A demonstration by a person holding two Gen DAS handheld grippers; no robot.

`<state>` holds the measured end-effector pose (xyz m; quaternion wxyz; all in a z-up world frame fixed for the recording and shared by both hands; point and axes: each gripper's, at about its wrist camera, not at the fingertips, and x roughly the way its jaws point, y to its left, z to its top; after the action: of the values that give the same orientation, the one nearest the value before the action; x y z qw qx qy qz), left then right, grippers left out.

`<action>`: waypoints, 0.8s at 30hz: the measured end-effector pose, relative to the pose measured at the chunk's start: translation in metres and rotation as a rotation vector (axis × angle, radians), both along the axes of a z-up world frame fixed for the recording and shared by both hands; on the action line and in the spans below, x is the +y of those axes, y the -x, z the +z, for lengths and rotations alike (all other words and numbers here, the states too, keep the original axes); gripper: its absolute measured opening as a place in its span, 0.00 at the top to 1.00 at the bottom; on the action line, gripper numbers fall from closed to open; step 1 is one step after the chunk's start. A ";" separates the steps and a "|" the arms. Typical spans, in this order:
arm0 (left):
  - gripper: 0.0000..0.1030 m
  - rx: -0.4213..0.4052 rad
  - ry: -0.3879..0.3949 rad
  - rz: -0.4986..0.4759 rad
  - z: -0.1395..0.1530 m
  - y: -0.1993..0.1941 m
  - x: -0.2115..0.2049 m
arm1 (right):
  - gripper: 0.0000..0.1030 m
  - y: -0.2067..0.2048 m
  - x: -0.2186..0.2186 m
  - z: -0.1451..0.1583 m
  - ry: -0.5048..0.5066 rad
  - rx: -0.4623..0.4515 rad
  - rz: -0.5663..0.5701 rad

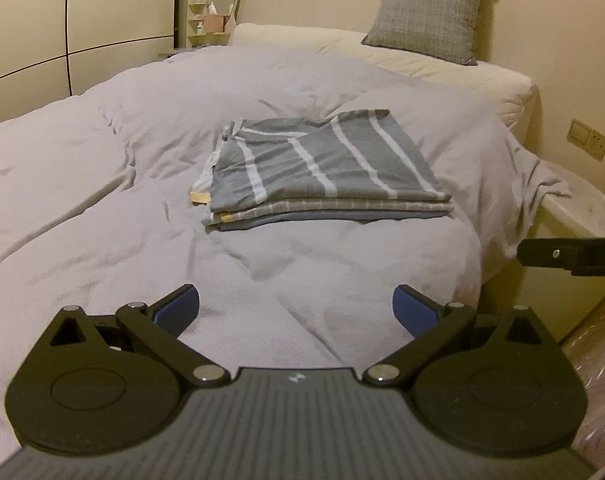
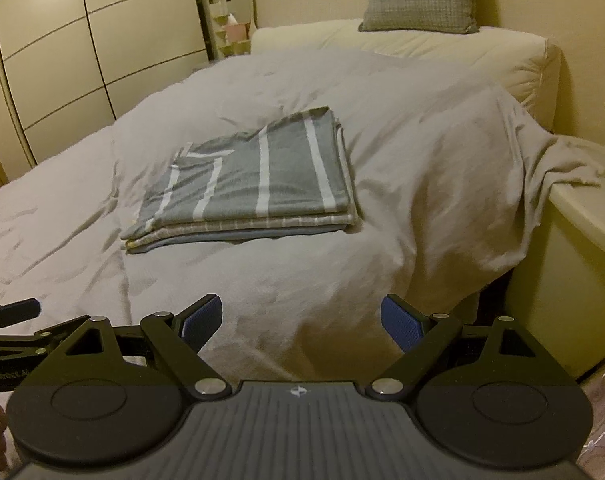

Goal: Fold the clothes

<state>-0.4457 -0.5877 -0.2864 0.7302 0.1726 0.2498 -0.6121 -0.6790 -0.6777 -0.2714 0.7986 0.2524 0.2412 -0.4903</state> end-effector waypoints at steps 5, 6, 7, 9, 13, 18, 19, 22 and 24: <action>0.01 -0.029 0.011 -0.001 0.008 0.008 0.004 | 0.14 0.004 0.008 0.004 0.003 0.004 -0.008; 0.01 -0.032 0.012 0.000 0.009 0.009 0.005 | 0.14 0.004 0.009 0.004 0.005 0.004 -0.011; 0.01 -0.033 0.014 0.001 0.009 0.010 0.006 | 0.14 0.005 0.011 0.004 0.007 0.003 -0.014; 0.01 -0.036 0.013 0.003 0.010 0.011 0.007 | 0.14 0.006 0.012 0.004 0.010 0.002 -0.019; 0.01 -0.050 0.009 0.008 0.010 0.015 0.008 | 0.14 0.007 0.016 0.006 0.020 0.000 -0.023; 0.01 -0.071 0.004 0.008 0.009 0.019 0.011 | 0.14 0.007 0.020 0.009 0.033 -0.007 -0.017; 0.01 -0.075 0.004 0.009 0.009 0.019 0.012 | 0.14 0.006 0.021 0.009 0.035 -0.008 -0.017; 0.01 -0.083 0.007 0.011 0.009 0.020 0.012 | 0.14 0.006 0.022 0.010 0.040 -0.011 -0.016; 0.01 -0.086 0.010 0.010 0.010 0.020 0.014 | 0.14 0.006 0.022 0.011 0.042 -0.015 -0.015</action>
<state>-0.4660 -0.5740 -0.2766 0.7442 0.1938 0.2162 -0.6016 -0.6846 -0.6553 -0.2605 0.8017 0.2412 0.2230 -0.4994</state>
